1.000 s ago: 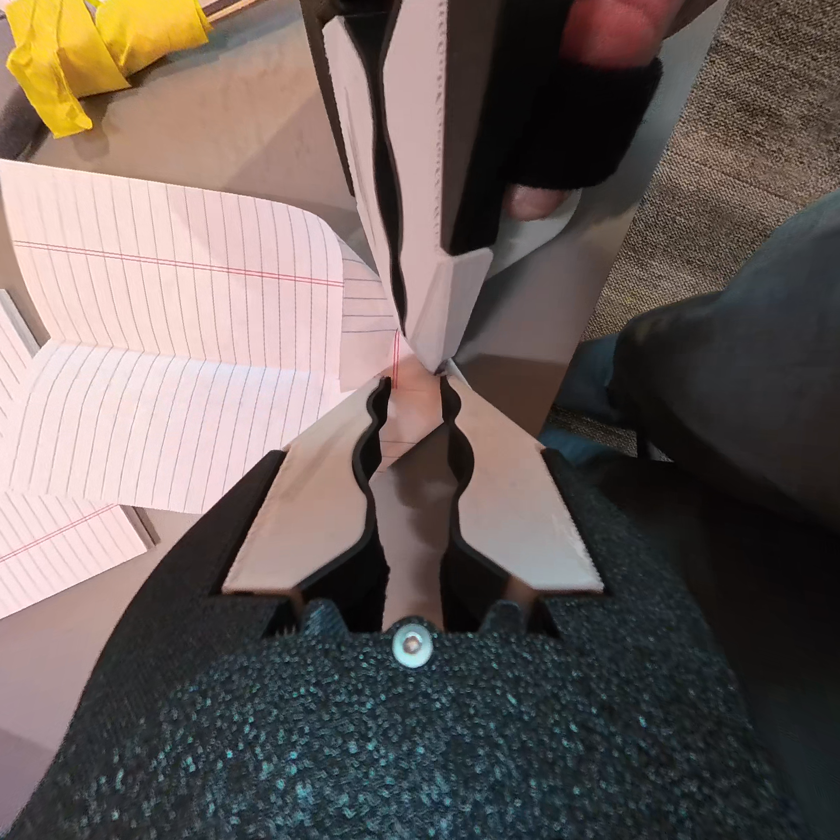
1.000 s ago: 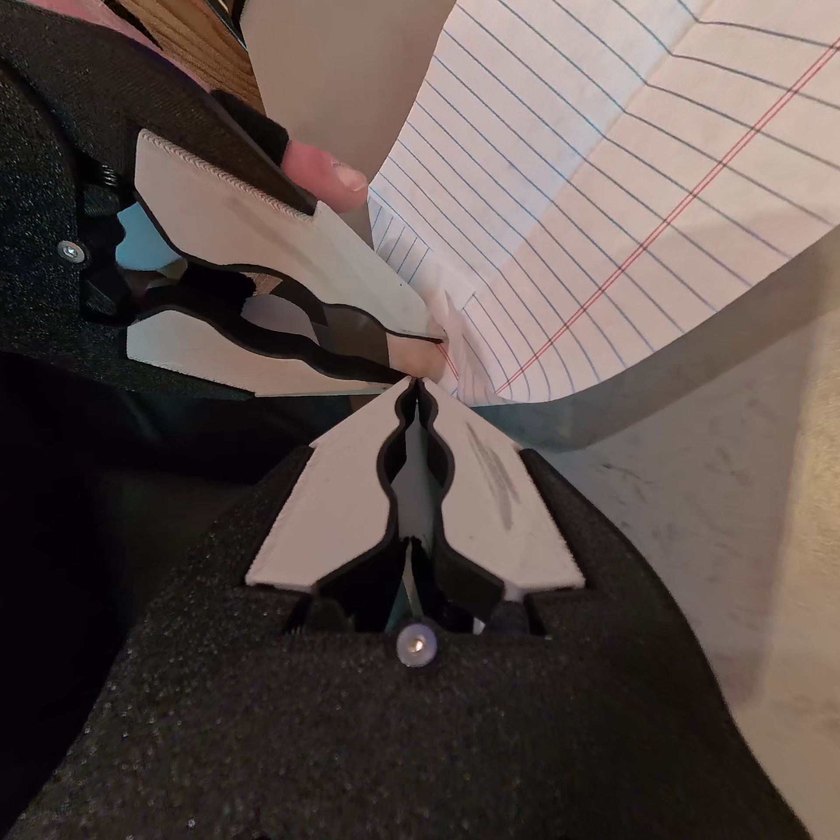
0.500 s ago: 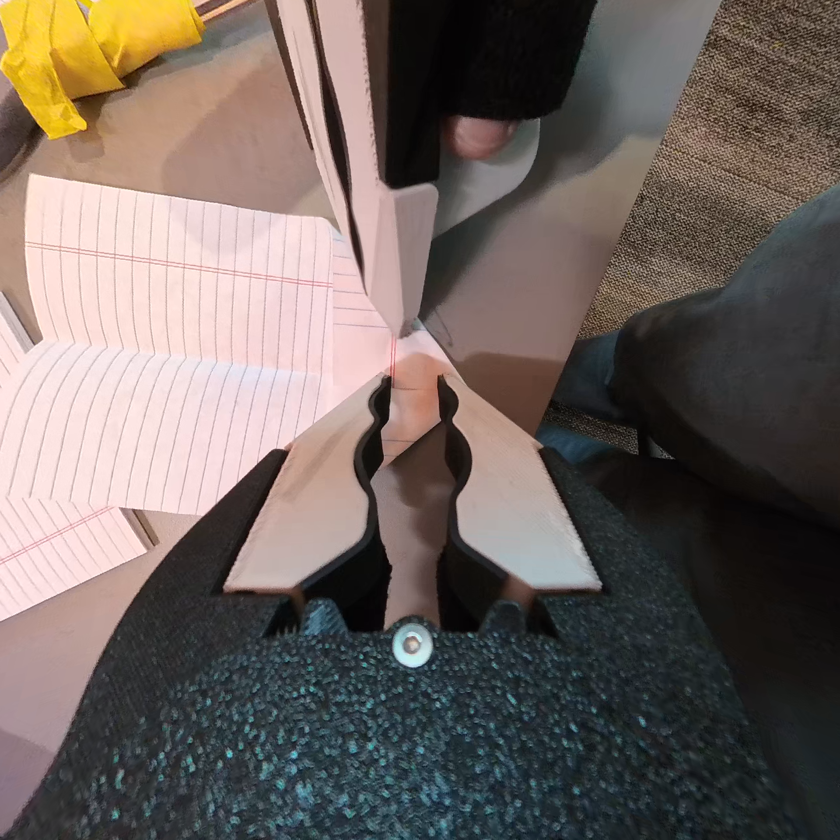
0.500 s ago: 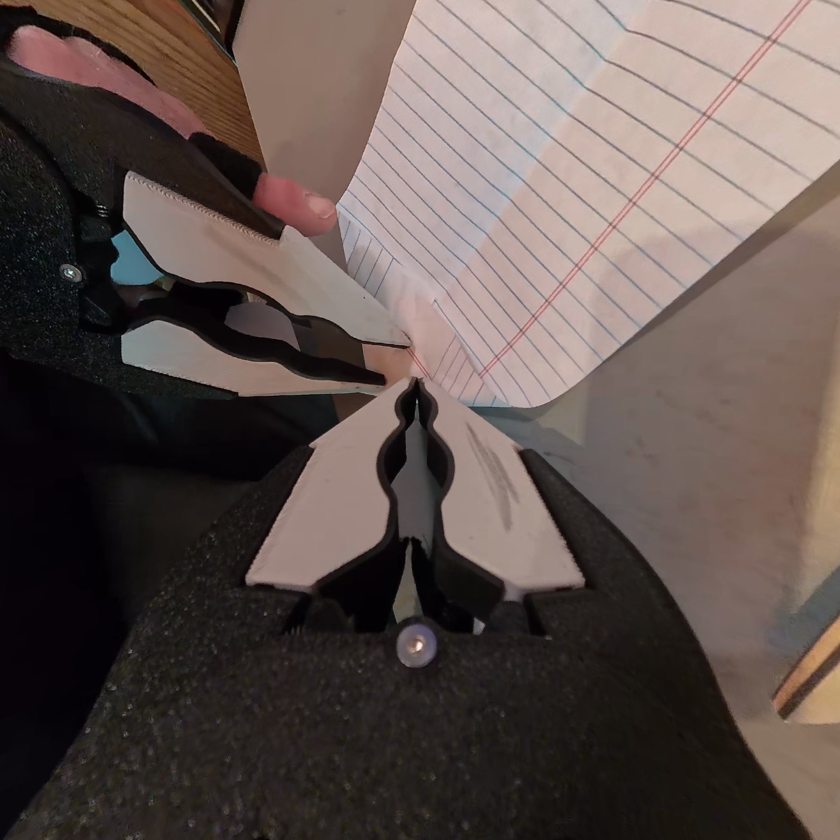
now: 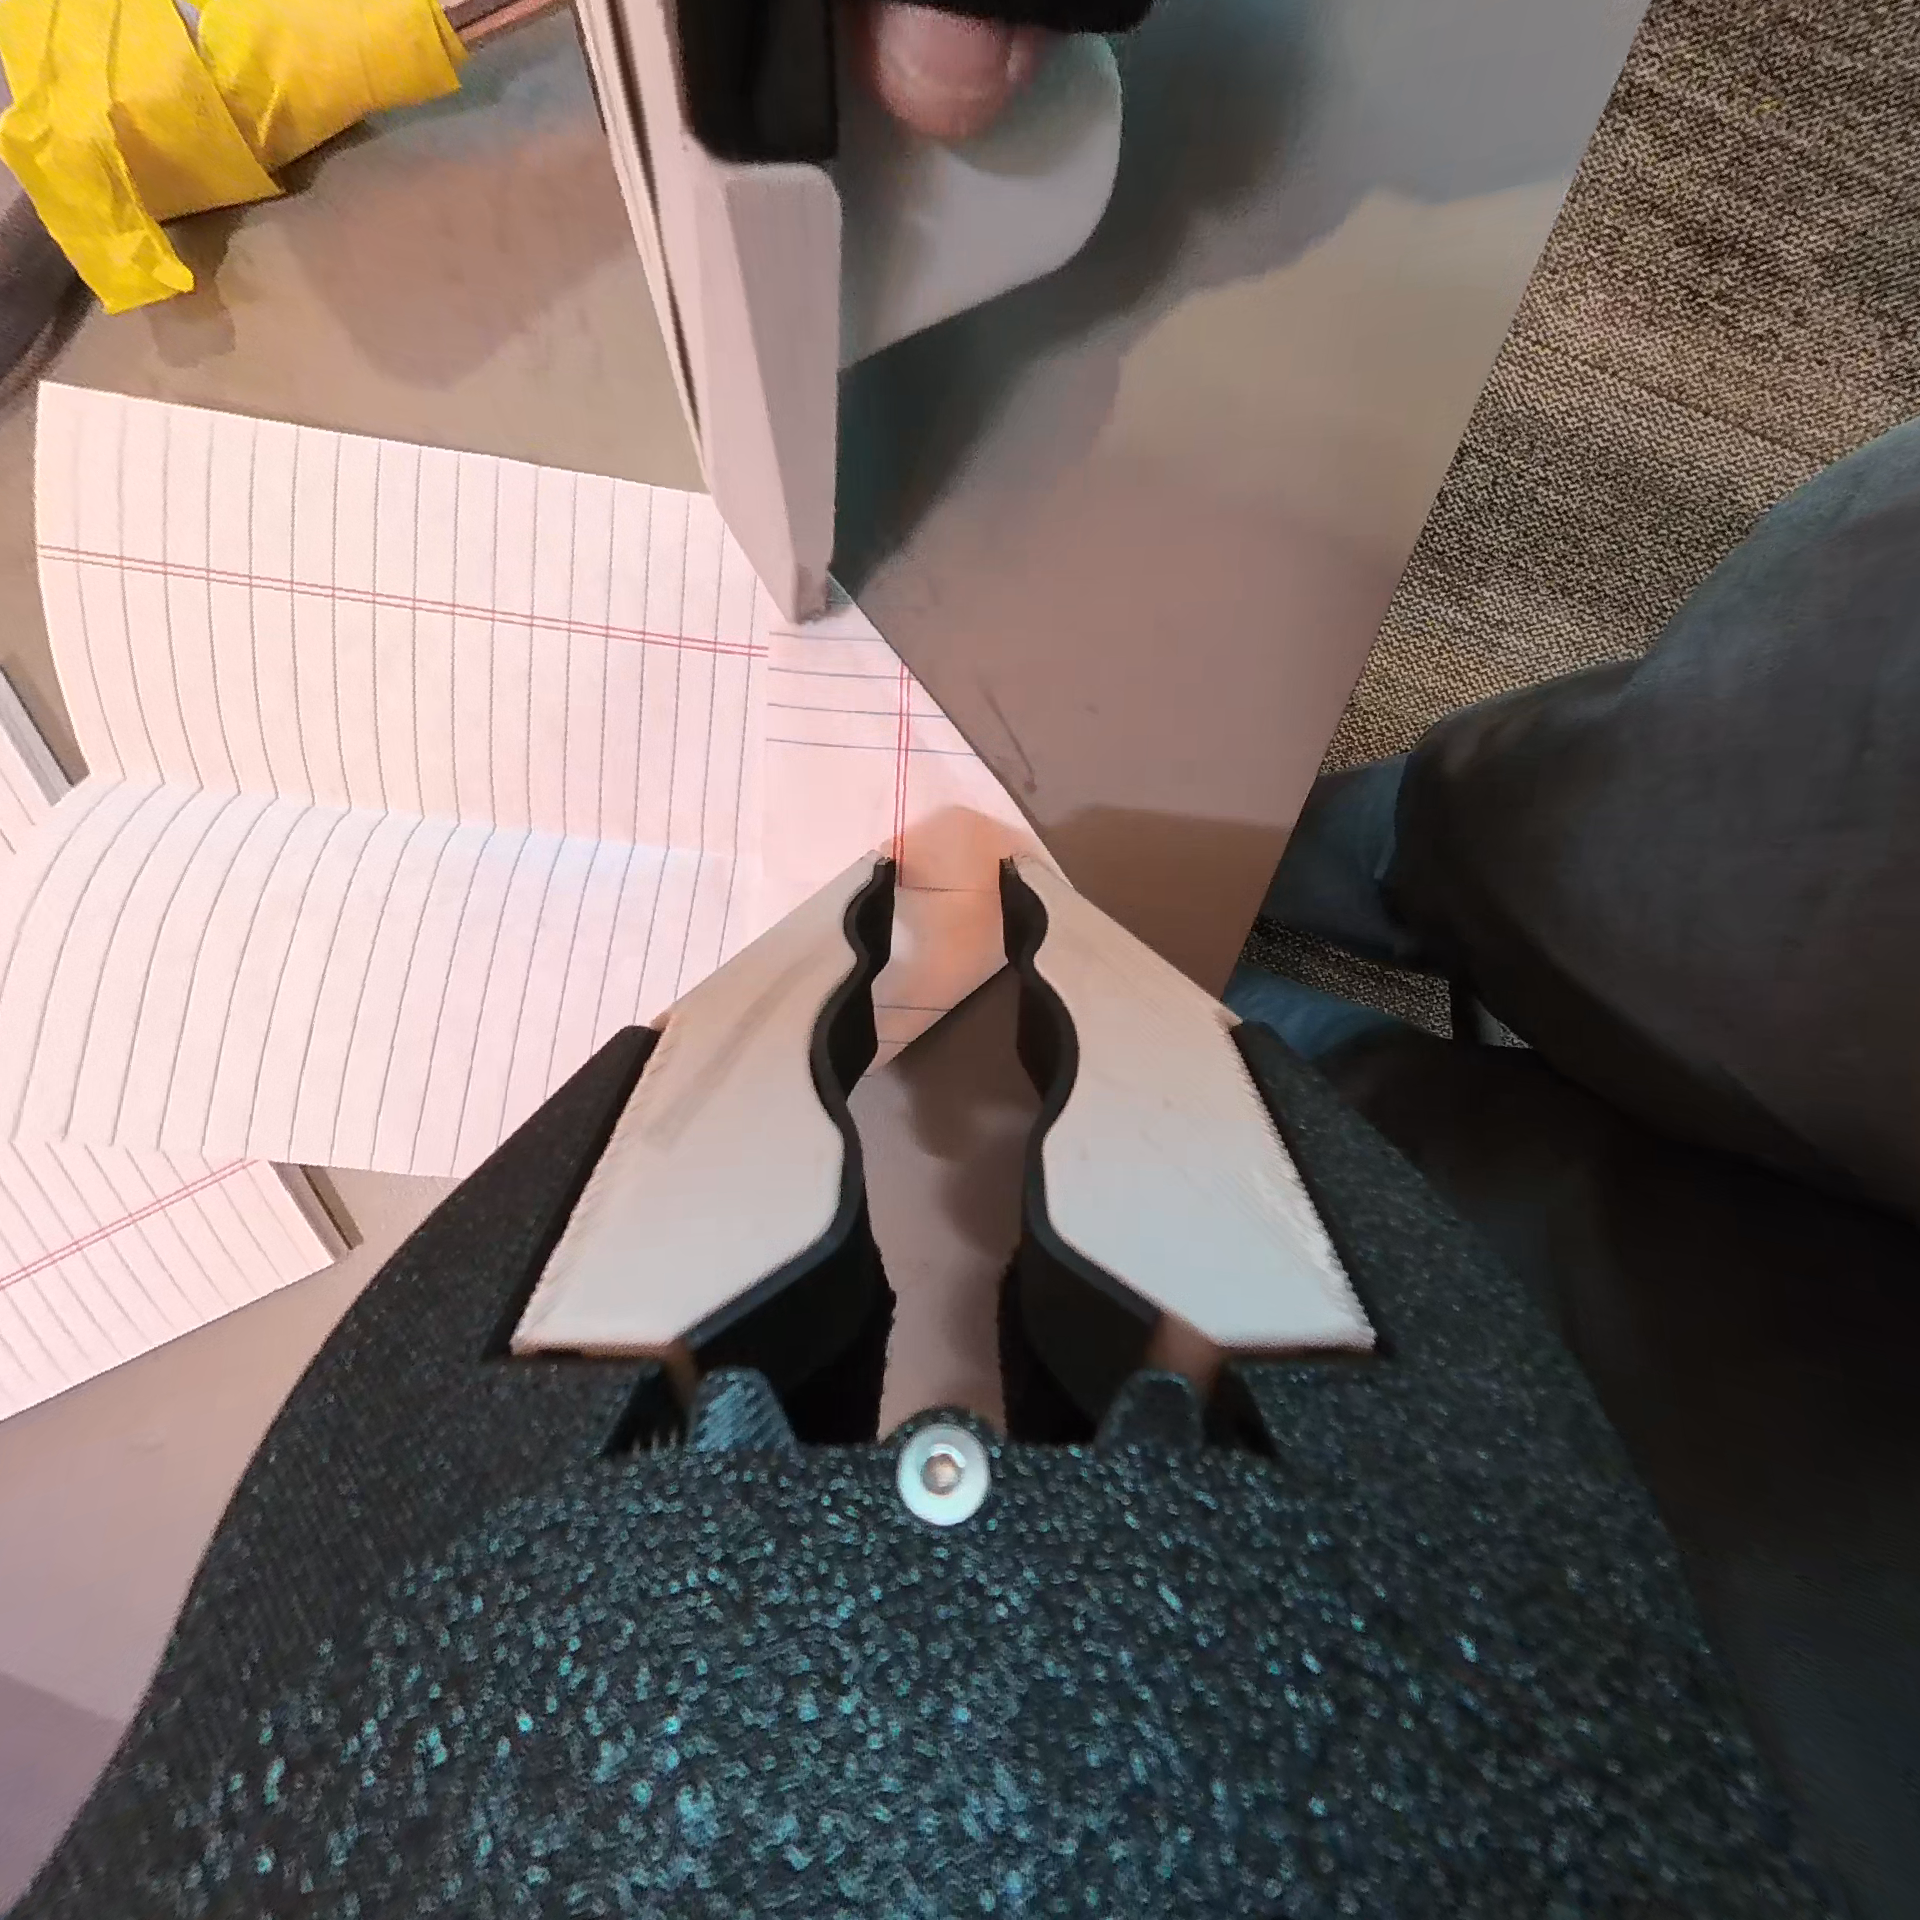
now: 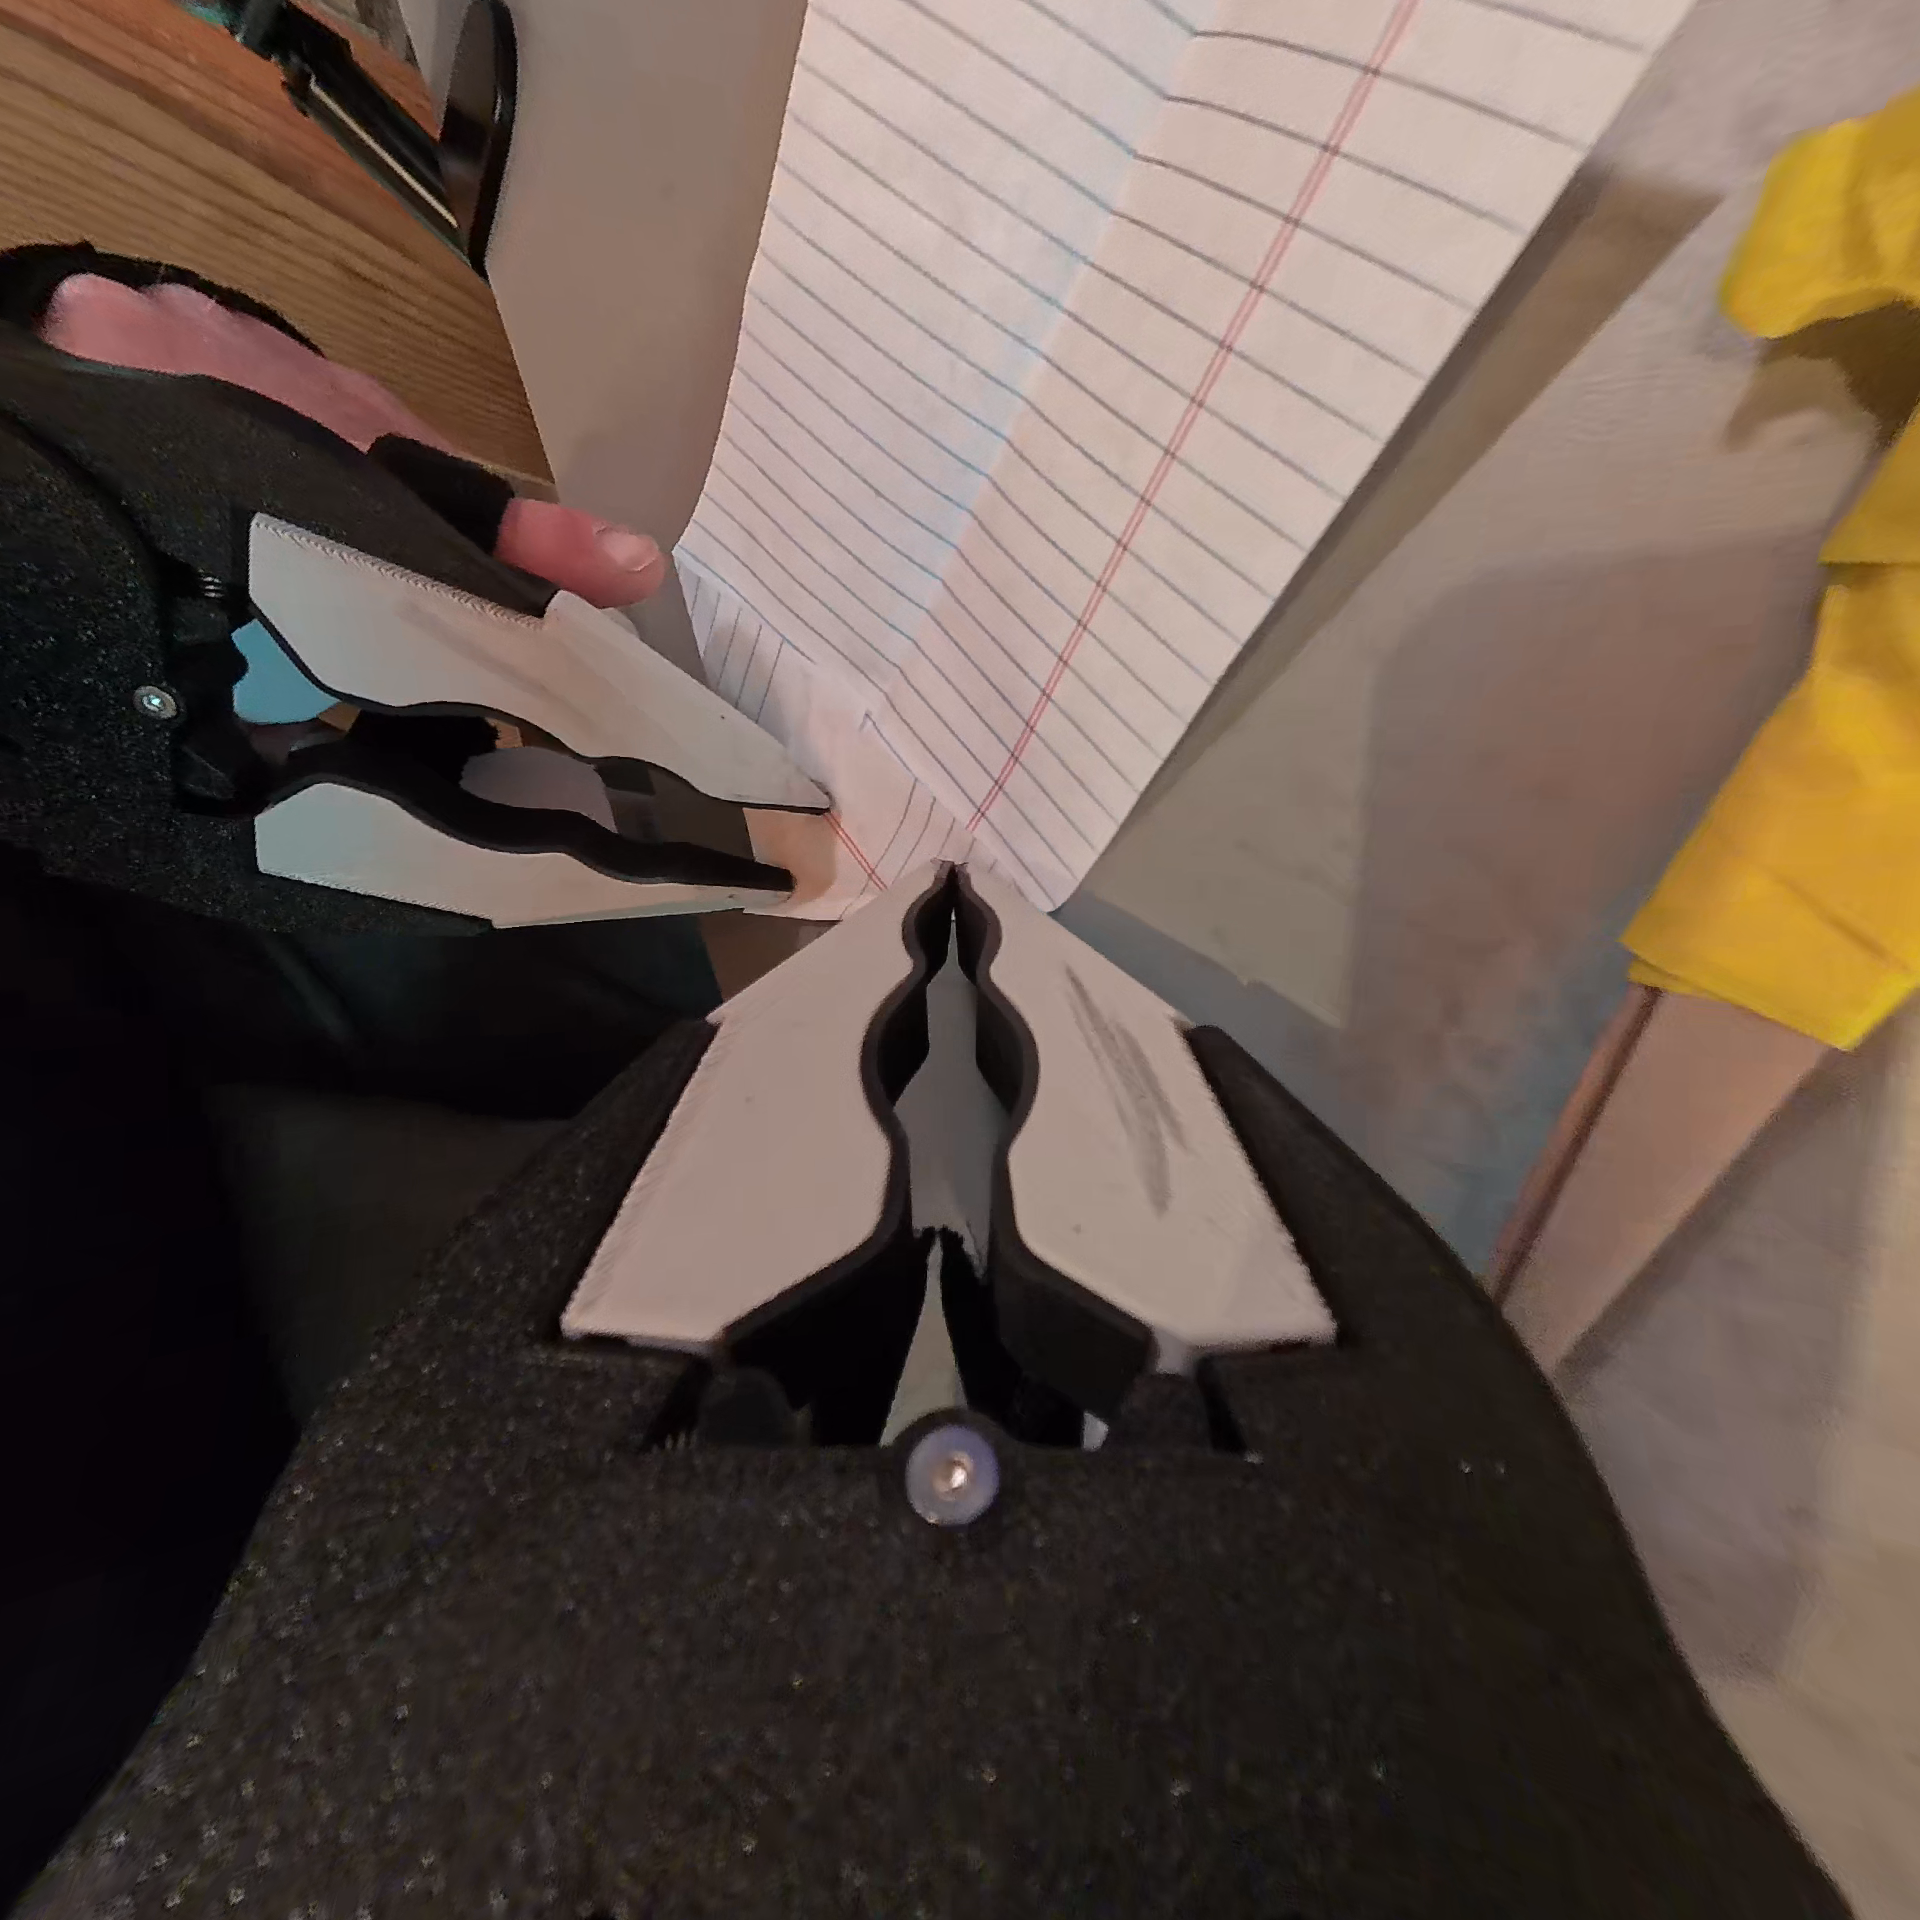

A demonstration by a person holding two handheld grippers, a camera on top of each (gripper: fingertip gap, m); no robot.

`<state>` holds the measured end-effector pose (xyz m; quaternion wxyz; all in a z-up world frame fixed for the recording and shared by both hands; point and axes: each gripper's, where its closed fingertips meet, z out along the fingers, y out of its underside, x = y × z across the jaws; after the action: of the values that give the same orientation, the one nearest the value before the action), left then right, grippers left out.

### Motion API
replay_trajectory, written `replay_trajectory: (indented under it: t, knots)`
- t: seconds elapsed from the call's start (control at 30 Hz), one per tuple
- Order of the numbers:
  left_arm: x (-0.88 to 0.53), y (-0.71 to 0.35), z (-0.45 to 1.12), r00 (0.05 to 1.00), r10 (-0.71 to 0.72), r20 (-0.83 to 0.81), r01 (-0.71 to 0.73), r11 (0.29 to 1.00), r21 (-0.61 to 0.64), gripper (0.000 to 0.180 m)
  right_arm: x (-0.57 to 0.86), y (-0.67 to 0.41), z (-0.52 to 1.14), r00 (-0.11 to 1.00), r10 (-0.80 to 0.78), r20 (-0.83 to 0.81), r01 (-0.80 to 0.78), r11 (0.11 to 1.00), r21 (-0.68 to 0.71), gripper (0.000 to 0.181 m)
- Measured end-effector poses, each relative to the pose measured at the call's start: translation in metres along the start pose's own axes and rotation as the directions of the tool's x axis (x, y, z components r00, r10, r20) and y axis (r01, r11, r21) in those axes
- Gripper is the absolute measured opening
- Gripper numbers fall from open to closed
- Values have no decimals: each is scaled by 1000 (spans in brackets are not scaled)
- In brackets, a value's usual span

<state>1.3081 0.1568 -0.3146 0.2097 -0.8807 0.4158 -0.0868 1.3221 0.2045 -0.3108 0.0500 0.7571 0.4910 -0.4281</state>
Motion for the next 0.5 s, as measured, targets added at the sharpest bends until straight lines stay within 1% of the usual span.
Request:
replay_trajectory:
  t: [0.1,0.2,0.27,0.3,0.4,0.5]
  knots:
    - [0,0,0,1000,-1,-2,1,1000,-4,20,5,-3,-5,999,33,-15,-32,999,33,0]
    - [0,0,0,1000,1,-4,-2,1000,-10,20,17,-10,-17,995,77,-66,-70,992,101,0]
    - [0,0,0,1000,3,-6,-3,1000,-12,20,14,-14,-26,995,91,-44,-84,987,137,0]
    - [0,0,0,1000,6,-7,-6,1000,-14,20,9,-14,-28,997,75,-32,-70,988,136,0]
    - [0,0,0,1000,11,-9,-11,1000,-16,20,-12,-4,-17,1000,12,16,-13,997,74,0]
    - [0,0,0,1000,18,-12,-18,1000,-17,20,-22,5,3,1000,-2,27,1,1000,29,0]
